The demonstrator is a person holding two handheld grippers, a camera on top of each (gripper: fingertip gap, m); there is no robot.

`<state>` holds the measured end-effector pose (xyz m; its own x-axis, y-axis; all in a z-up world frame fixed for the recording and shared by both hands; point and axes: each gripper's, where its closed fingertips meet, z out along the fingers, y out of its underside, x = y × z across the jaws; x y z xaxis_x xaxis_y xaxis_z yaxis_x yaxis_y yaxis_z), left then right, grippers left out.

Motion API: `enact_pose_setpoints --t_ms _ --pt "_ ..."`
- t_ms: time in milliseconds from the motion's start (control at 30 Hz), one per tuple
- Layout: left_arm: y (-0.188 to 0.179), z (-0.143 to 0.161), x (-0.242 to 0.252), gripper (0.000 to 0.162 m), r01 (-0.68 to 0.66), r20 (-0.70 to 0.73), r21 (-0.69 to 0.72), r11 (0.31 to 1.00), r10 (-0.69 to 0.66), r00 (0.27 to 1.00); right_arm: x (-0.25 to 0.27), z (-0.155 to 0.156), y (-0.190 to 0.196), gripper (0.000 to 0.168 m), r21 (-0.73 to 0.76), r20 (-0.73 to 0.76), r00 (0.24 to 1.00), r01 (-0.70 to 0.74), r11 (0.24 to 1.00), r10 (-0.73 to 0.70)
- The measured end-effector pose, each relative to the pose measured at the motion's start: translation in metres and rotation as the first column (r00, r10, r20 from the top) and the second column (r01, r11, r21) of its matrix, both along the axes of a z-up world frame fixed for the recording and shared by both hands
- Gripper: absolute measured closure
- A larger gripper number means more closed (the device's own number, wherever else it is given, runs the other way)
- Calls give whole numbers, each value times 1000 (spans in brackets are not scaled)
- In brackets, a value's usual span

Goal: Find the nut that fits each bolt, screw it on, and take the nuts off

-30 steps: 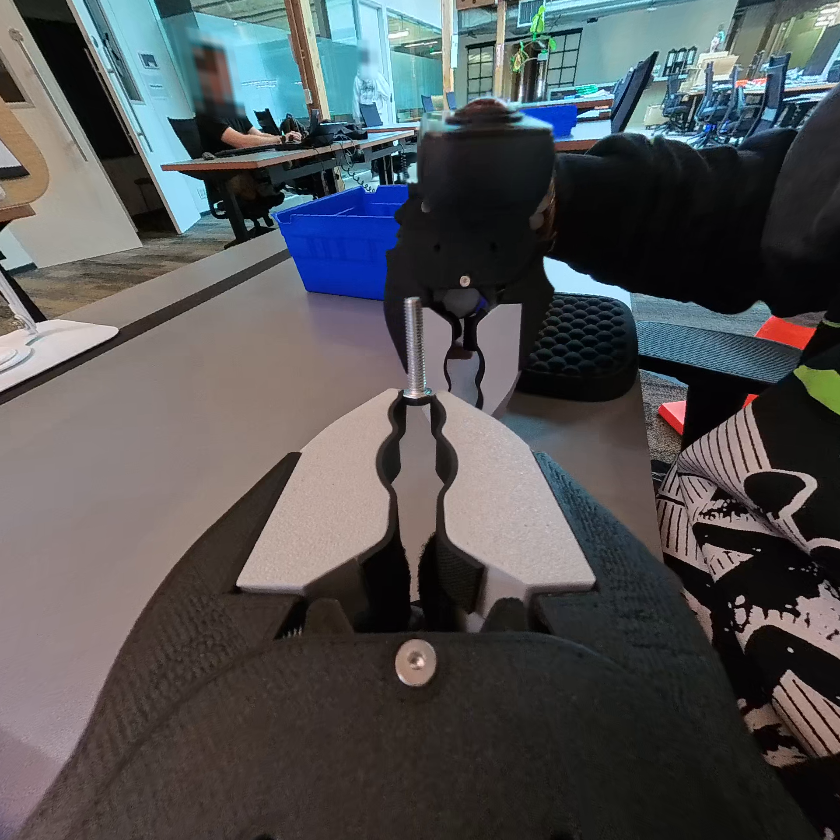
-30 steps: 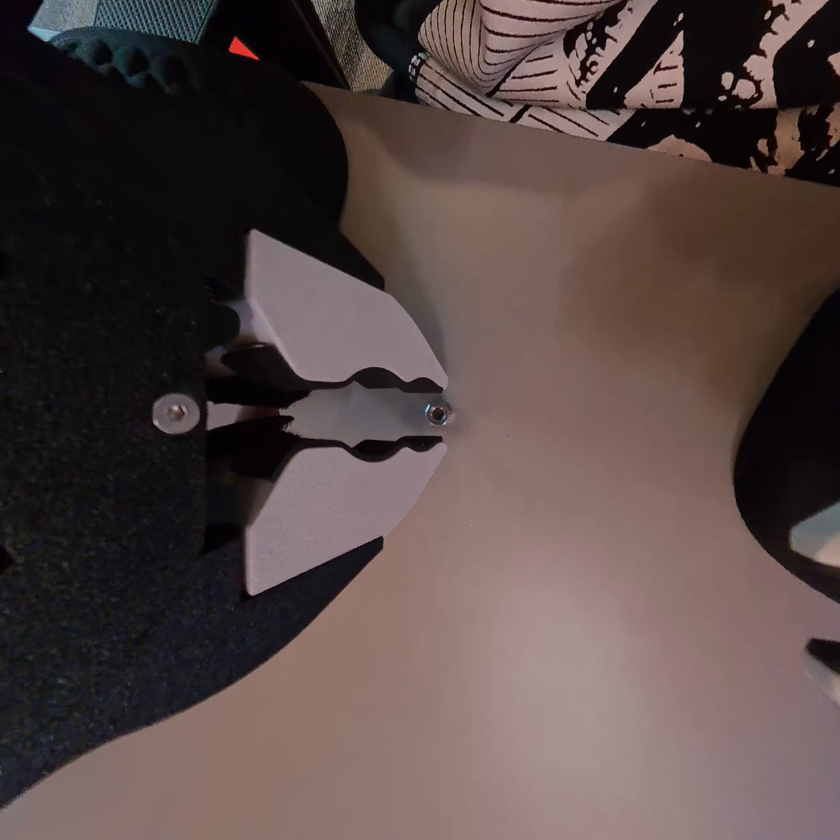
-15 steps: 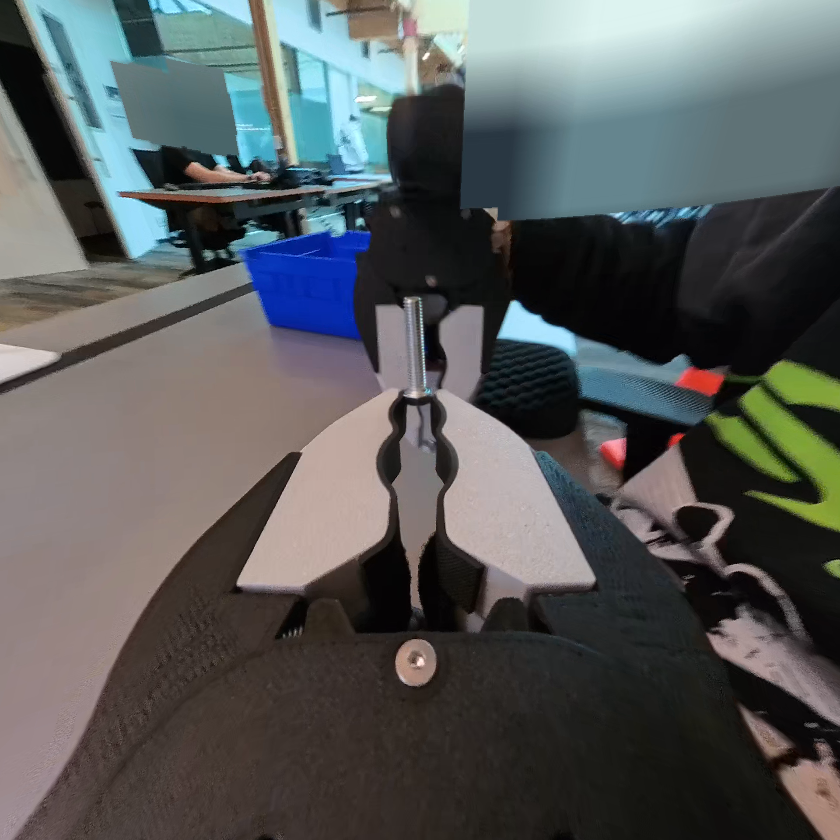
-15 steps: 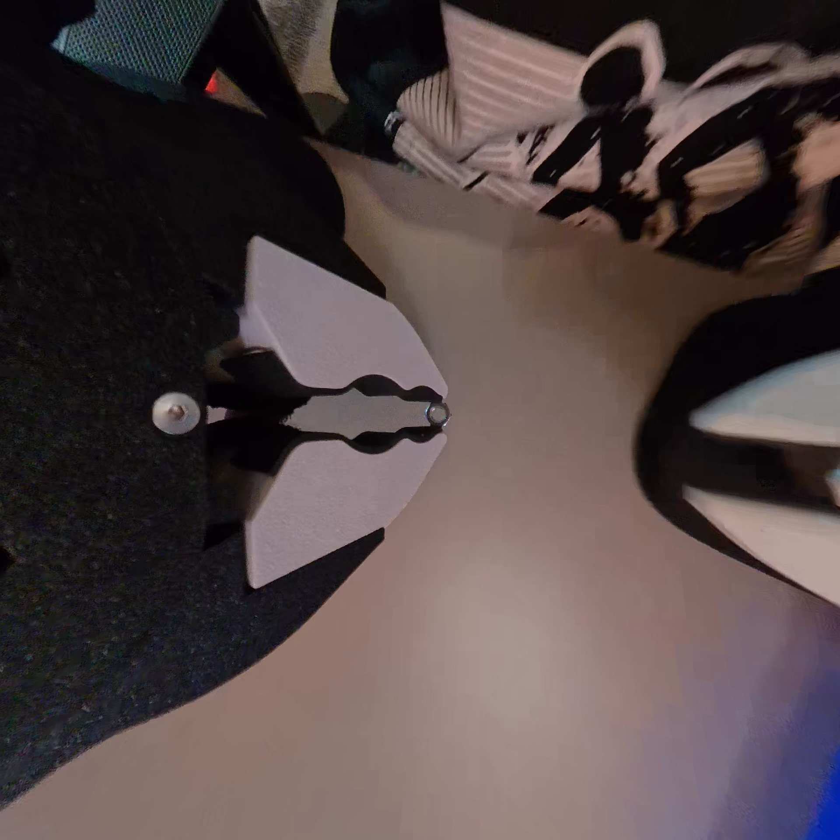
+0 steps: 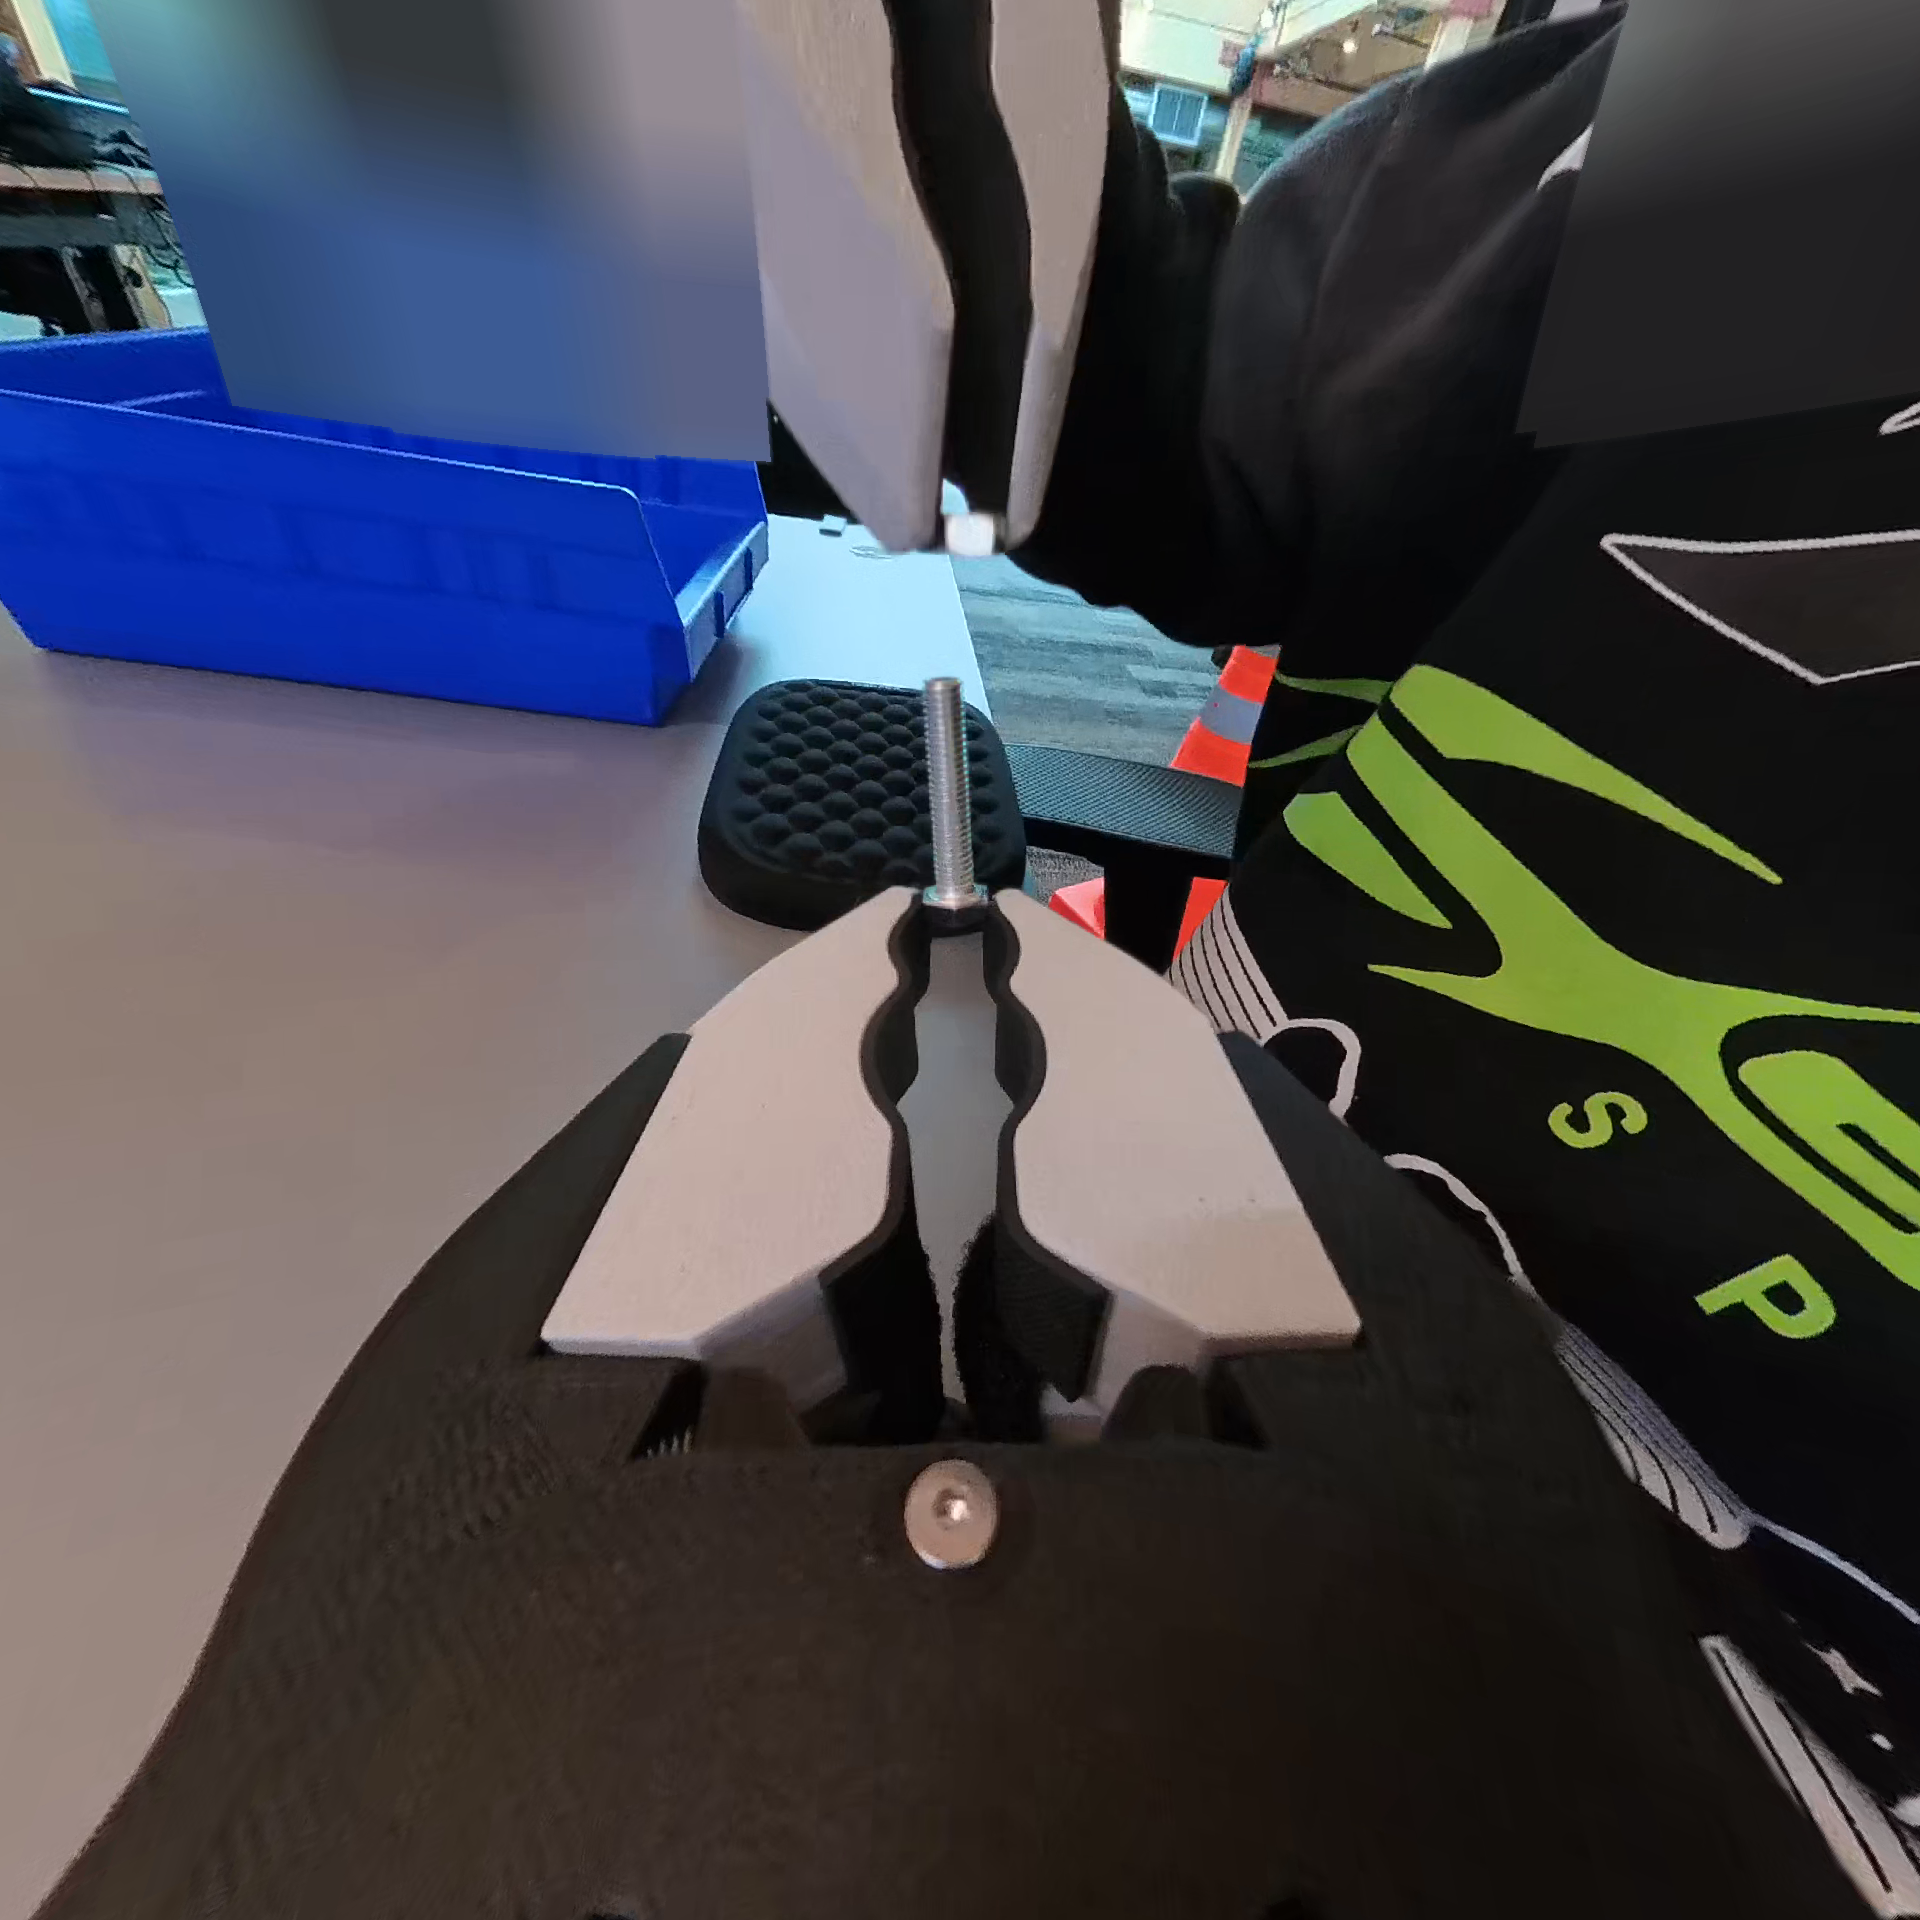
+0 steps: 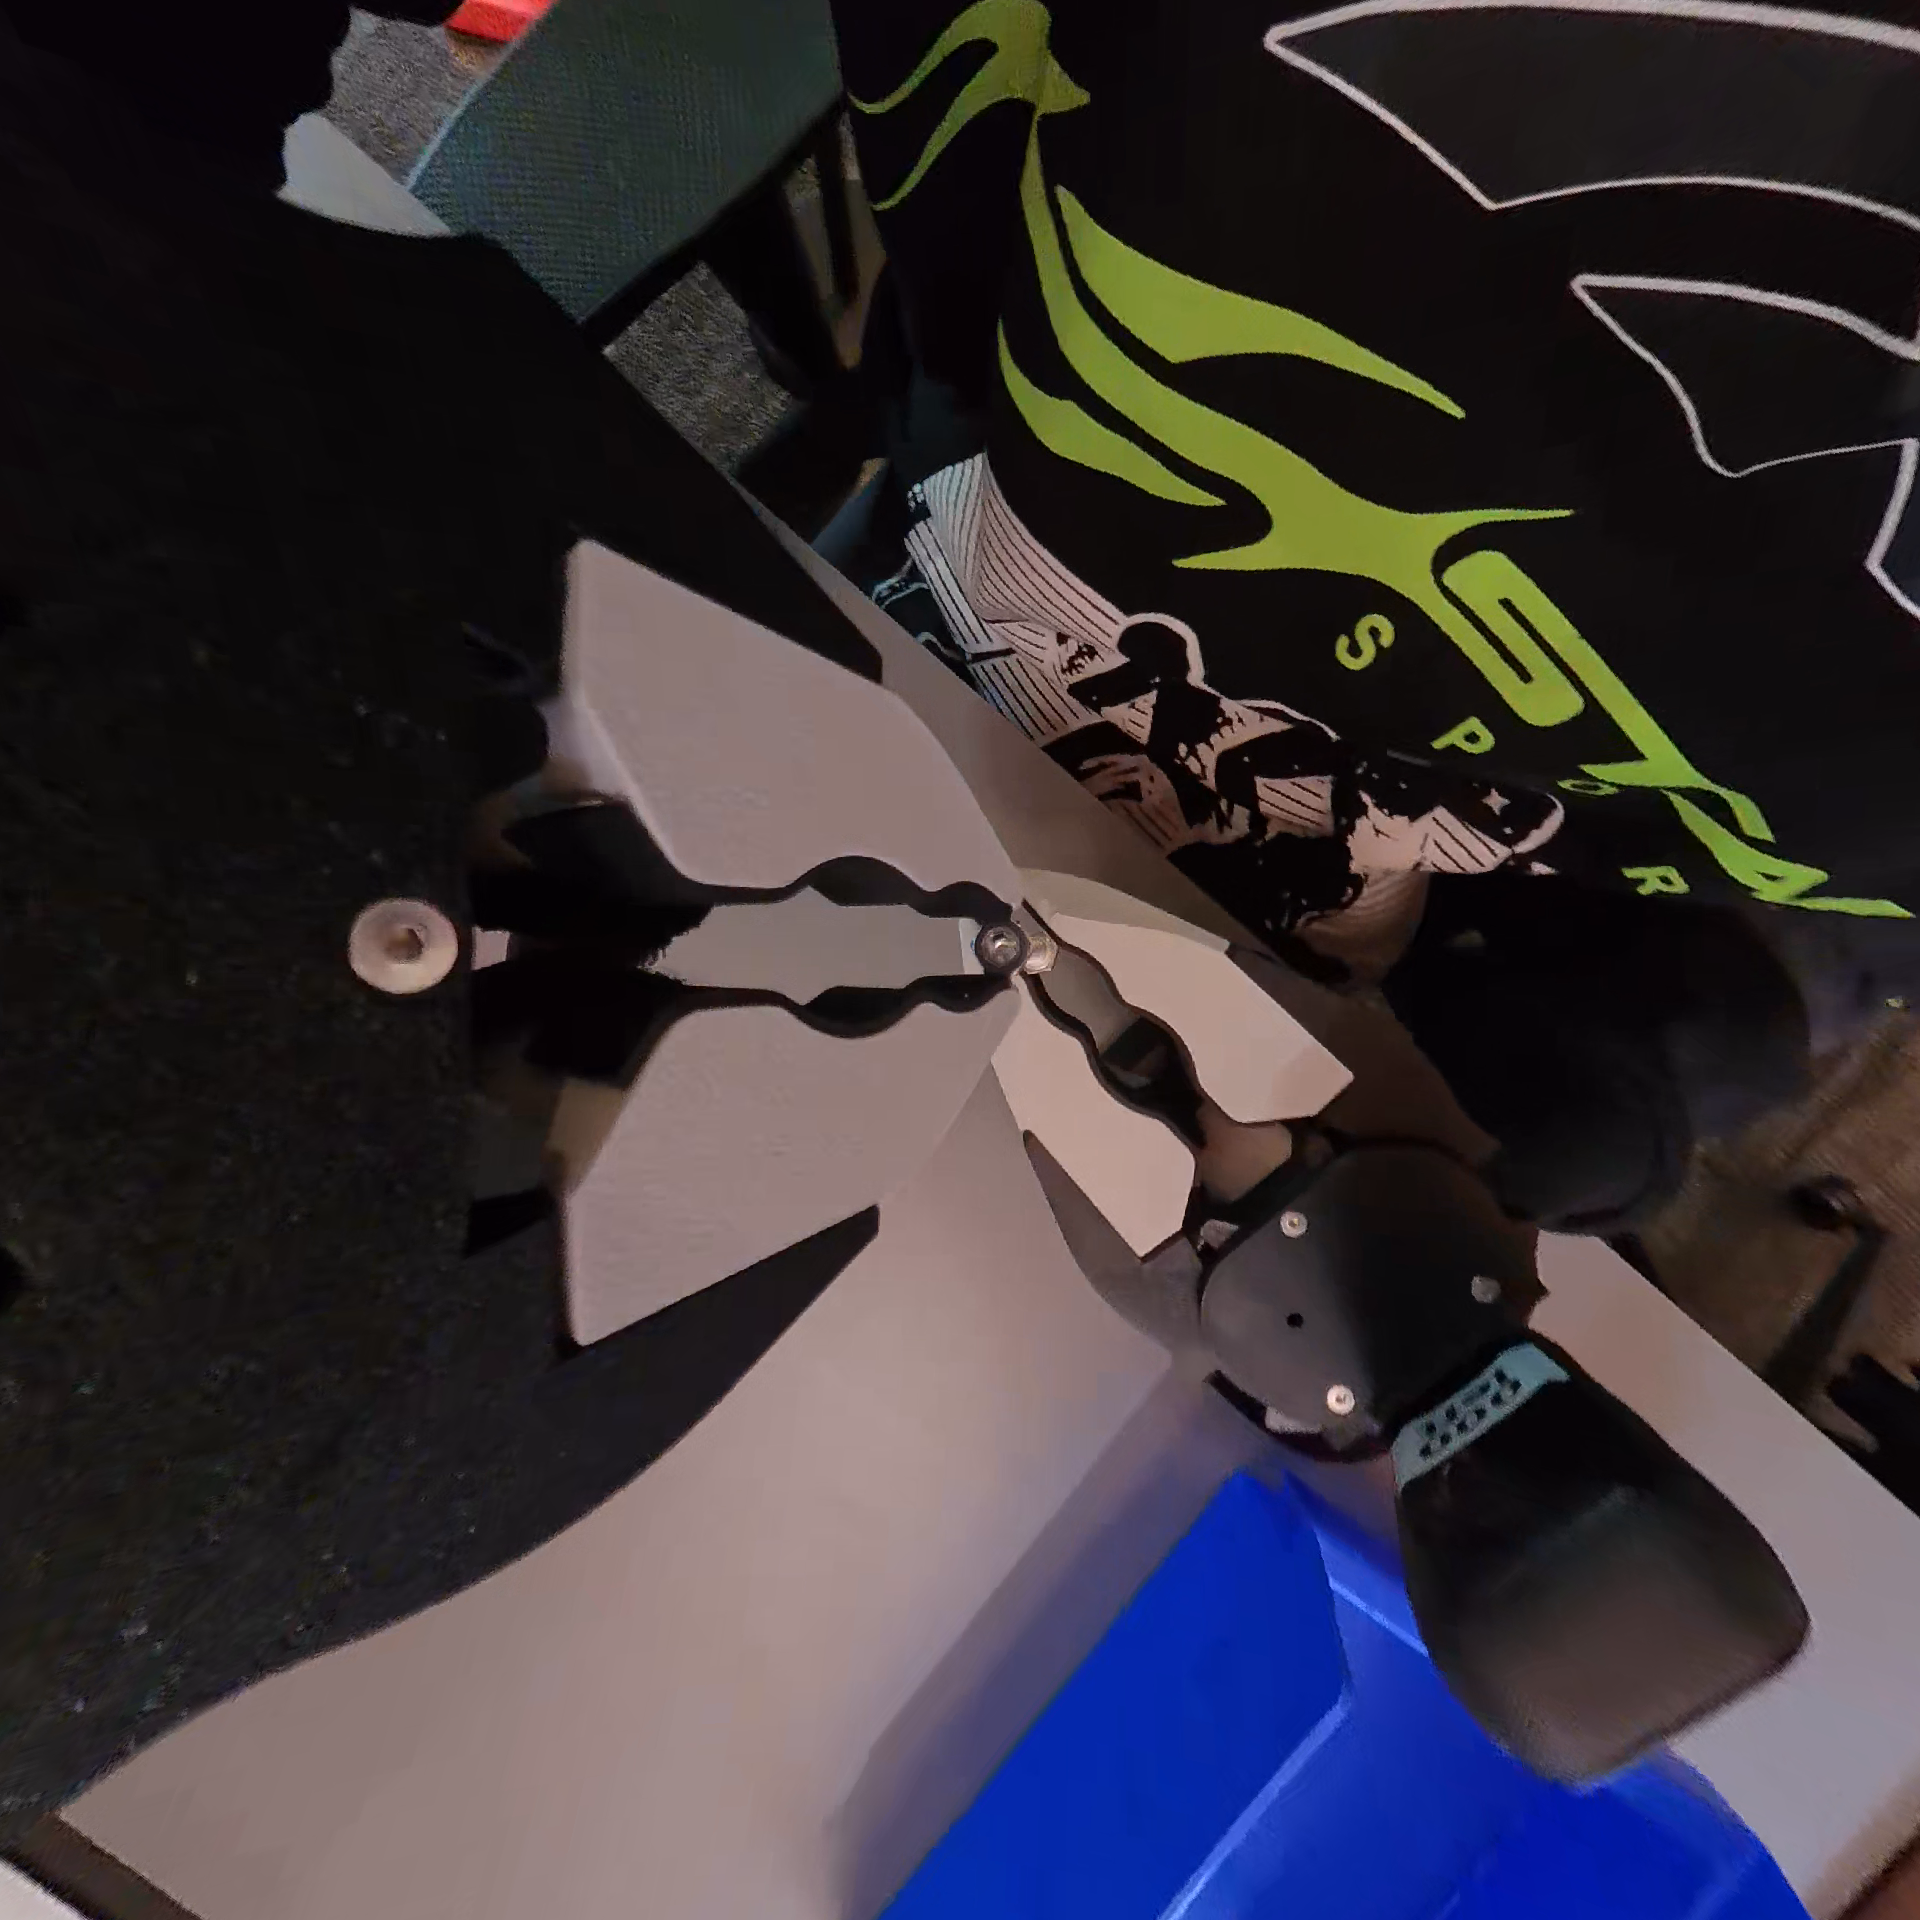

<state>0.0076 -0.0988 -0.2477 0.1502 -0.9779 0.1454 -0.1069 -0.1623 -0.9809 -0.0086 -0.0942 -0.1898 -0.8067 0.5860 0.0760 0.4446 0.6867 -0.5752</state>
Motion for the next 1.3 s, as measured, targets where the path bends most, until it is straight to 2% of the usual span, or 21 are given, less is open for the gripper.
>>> enact_pose_setpoints --t_ms 433,633,833,1067,1300 --pt "-1 0 0 152 11 3 1 1000 -11 1000 -2 -16 -2 158 44 56 998 -39 998 36" --pt "2 0 -1 152 -26 5 12 1000 26 1000 -3 -16 1 158 43 47 999 -4 999 1" --pt "17 3 -5 152 -182 4 56 982 182 983 -8 -12 12 158 52 66 987 146 988 -149" --pt "36 8 -14 152 -388 15 135 912 389 921 -16 -8 24 158 66 62 947 310 948 -314" --pt "39 8 -16 152 -420 10 155 894 424 906 -16 -9 27 156 104 86 933 342 934 -351"
